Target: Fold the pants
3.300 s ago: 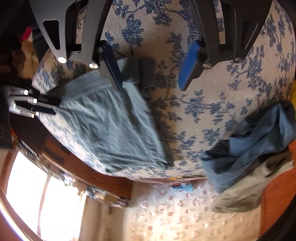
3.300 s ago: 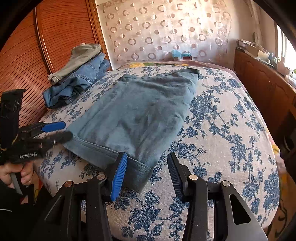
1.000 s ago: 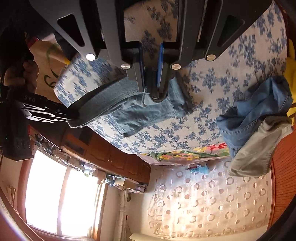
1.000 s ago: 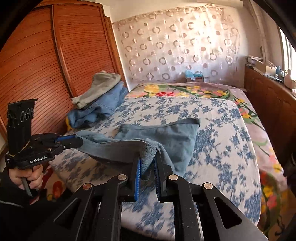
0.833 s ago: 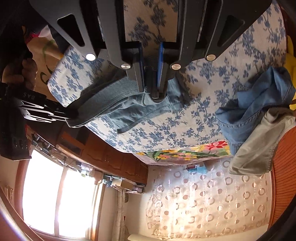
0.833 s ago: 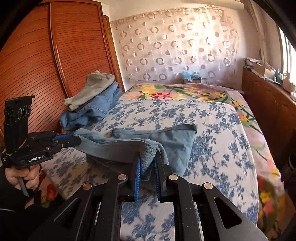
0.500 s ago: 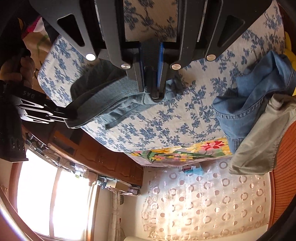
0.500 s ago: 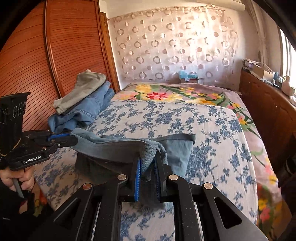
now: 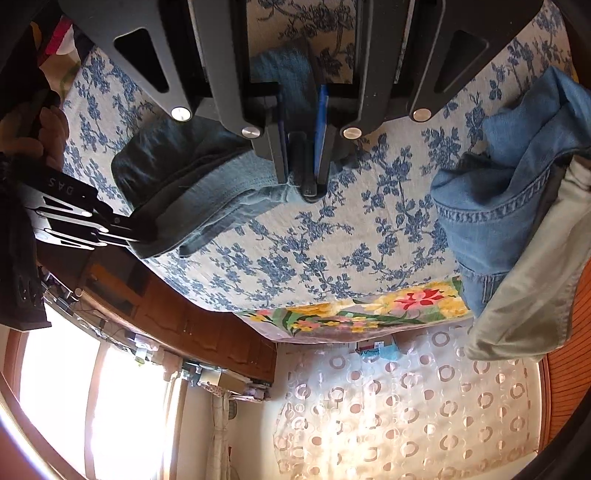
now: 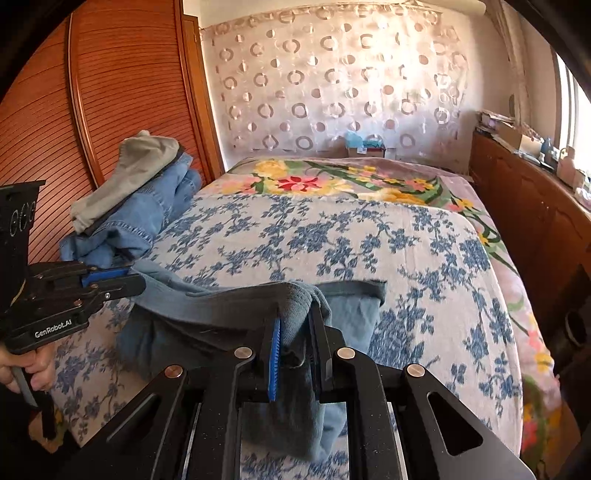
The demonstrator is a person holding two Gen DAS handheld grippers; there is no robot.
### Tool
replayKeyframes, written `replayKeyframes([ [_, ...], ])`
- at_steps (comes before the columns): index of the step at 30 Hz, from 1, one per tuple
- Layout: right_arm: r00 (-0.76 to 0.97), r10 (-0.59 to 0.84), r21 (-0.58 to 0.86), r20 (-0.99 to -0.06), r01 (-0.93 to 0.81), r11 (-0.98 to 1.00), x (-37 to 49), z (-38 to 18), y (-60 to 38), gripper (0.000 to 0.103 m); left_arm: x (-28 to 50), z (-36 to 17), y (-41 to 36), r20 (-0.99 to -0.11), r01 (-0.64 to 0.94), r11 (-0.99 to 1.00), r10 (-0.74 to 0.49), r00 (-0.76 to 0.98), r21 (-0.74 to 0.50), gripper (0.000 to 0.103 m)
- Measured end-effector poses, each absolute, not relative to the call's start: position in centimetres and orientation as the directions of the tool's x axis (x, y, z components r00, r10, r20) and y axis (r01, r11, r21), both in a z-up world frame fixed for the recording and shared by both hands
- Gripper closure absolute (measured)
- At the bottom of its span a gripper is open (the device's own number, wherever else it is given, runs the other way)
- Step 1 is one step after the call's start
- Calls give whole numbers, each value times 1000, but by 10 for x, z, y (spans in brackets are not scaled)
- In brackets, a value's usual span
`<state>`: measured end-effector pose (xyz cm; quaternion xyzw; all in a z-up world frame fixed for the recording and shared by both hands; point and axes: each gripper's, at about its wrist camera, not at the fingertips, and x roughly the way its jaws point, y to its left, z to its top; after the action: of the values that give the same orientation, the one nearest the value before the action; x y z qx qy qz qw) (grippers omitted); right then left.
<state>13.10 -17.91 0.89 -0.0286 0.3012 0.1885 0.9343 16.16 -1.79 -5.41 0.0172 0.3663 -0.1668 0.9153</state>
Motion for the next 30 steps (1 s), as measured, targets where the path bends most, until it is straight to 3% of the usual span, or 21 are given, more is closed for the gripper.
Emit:
replayKeyframes([
  [4,738,341,74,-583,-370,926,140,4,-179,84,168,-58,-17,-696,314,945,-290,657,-97,84],
  [7,737,338,65,-584,-373,925,135,4,-179,70,164,-58,-14,-692,316,943,-296,659,-102,68],
  [8,740,338,67,-581,-371,926,134,5,-181,65,161,-57,-13,-686,323,940,-304,661,-106,55],
  [9,742,342,74,-577,-369,926,132,6,-184,64,159,-56,-11,-680,327,938,-312,663,-112,47],
  [11,745,351,88,-568,-368,925,125,8,-191,63,152,-55,-8,-671,333,935,-324,667,-121,40],
  [22,704,358,93,-613,-386,918,80,-18,-217,63,116,-84,3,-710,330,936,-315,630,-122,40],
  [30,674,372,107,-638,-401,910,82,-25,-214,63,112,-99,-3,-740,360,925,-324,590,-118,55],
])
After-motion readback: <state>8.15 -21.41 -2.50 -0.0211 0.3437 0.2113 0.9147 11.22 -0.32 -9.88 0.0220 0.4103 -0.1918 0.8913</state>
